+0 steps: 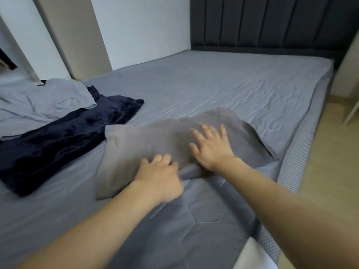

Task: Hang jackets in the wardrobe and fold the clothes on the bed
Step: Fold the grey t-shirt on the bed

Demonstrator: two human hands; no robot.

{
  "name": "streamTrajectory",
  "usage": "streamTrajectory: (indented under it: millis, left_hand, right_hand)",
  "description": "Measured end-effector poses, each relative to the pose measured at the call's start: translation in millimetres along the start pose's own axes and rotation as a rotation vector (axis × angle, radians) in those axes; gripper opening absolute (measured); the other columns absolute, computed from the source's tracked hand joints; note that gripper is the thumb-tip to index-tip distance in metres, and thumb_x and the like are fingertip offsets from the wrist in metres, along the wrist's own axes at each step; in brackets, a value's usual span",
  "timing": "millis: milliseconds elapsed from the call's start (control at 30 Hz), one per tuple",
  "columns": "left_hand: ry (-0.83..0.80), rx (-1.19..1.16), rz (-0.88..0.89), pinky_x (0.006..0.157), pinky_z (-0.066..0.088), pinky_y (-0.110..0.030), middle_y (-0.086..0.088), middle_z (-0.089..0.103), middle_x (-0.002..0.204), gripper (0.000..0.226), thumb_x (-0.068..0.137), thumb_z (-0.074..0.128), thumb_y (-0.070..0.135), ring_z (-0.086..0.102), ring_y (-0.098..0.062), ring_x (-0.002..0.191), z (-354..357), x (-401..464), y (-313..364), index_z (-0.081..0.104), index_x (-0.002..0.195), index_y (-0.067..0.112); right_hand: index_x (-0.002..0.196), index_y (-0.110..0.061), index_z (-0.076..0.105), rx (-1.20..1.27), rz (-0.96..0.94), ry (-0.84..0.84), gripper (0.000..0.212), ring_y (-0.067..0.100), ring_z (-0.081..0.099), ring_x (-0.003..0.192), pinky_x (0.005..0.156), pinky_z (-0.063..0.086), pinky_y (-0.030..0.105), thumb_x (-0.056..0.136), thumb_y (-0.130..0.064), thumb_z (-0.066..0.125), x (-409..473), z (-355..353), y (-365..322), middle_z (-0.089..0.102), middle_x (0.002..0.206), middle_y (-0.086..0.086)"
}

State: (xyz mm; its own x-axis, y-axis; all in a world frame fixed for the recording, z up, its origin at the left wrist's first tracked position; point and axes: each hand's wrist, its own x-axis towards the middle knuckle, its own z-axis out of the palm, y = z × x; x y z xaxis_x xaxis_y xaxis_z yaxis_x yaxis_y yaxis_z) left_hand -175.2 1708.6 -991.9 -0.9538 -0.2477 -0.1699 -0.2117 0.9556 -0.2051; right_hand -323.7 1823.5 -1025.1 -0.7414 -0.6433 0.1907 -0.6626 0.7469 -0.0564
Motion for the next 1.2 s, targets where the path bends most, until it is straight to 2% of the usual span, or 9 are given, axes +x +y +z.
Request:
streamTrajectory:
  millis: [67,167,400,533,733,833,933,1067,1200]
  left_hand:
    - [0.015,-0.252,-0.019,0.114,0.008,-0.065,0.007,0.009,0.162,0.057,0.101,0.023,0.048,0.006,-0.017,0.149,22.0,7.2,-6.3,0.015,0.155,0.031]
    - [-0.097,-0.329,-0.21,0.112,-0.014,-0.064,0.017,-0.022,0.16,0.062,0.097,0.008,0.063,-0.025,-0.009,0.146,71.2,-0.2,-42.8,-0.011,0.152,0.043]
    - [-0.276,-0.367,-0.298,0.103,-0.021,-0.071,0.014,-0.038,0.153,0.091,0.075,0.015,0.091,-0.039,-0.018,0.14,63.0,-2.3,-52.5,-0.023,0.146,0.049]
    - [-0.238,-0.381,-0.332,0.099,-0.021,-0.074,0.011,-0.04,0.153,0.119,0.054,0.024,0.103,-0.042,-0.022,0.138,61.2,-5.2,-39.0,-0.025,0.146,0.046]
    - [-0.183,-0.429,-0.503,0.113,-0.002,-0.064,0.008,-0.022,0.161,0.111,0.059,0.021,0.102,-0.019,-0.02,0.149,77.3,-32.6,-103.4,-0.016,0.149,0.047]
    - [0.089,-0.684,-0.767,0.111,0.029,-0.047,-0.015,0.027,0.155,0.097,0.08,0.038,0.083,0.028,-0.036,0.14,84.5,-43.5,-127.6,0.023,0.153,0.021]
    - [0.213,-0.897,-0.828,0.092,0.042,-0.043,-0.022,0.055,0.131,0.061,0.097,0.041,0.052,0.053,-0.04,0.118,78.7,-30.7,-121.0,0.052,0.128,0.001]
    - [0.218,-0.675,-0.73,0.086,0.042,-0.042,-0.023,0.06,0.123,0.048,0.105,0.029,0.039,0.056,-0.04,0.11,80.4,-32.4,-118.9,0.057,0.115,0.001]
    - [0.084,-0.39,-0.677,0.081,0.041,-0.037,-0.015,0.062,0.123,0.045,0.105,0.024,0.033,0.059,-0.033,0.108,87.0,-49.9,-129.5,0.061,0.115,0.011]
  right_hand:
    - [0.155,-0.034,0.012,0.125,0.006,-0.142,0.061,0.019,0.002,0.15,0.118,-0.01,0.051,0.099,-0.057,0.021,-14.9,27.4,-12.8,0.005,0.164,0.0]
    - [0.154,-0.039,0.005,0.167,0.046,-0.183,0.068,0.014,-0.007,0.15,0.118,-0.013,0.047,0.094,-0.068,0.019,-24.6,44.2,5.0,-0.003,0.164,-0.006]
    - [0.151,-0.045,-0.009,0.017,0.282,-0.33,0.09,0.023,-0.019,0.148,0.108,-0.013,0.069,0.073,-0.089,0.008,-38.1,30.6,27.2,-0.02,0.16,-0.011]
    - [0.151,-0.044,-0.011,0.056,0.142,-0.323,0.09,0.024,-0.02,0.147,0.103,-0.01,0.075,0.075,-0.088,0.008,-39.5,34.2,-19.5,-0.022,0.159,-0.013]
    - [0.147,-0.053,-0.011,0.001,0.148,-0.361,0.104,0.018,-0.019,0.148,0.106,-0.009,0.073,0.057,-0.099,0.012,-53.2,25.5,14.8,-0.019,0.159,-0.017]
    - [0.149,-0.047,-0.014,-0.001,0.139,-0.432,0.098,0.022,-0.023,0.147,0.104,-0.011,0.075,0.068,-0.094,0.018,-48.1,20.9,2.1,-0.024,0.159,-0.012]
    - [0.151,-0.045,-0.01,0.081,-0.051,-0.394,0.073,0.016,-0.019,0.148,0.107,-0.013,0.07,0.09,-0.075,0.018,-33.5,29.7,-54.7,-0.019,0.161,-0.01]
    - [0.152,-0.045,-0.003,0.129,-0.163,-0.302,0.071,0.011,-0.015,0.148,0.114,-0.016,0.055,0.091,-0.073,0.02,-31.1,39.4,-77.7,-0.013,0.162,-0.013]
    - [0.151,-0.048,-0.003,0.086,0.043,-0.304,0.098,0.013,-0.01,0.149,0.118,-0.01,0.047,0.064,-0.091,0.01,-40.6,32.3,-7.5,-0.011,0.162,-0.013]
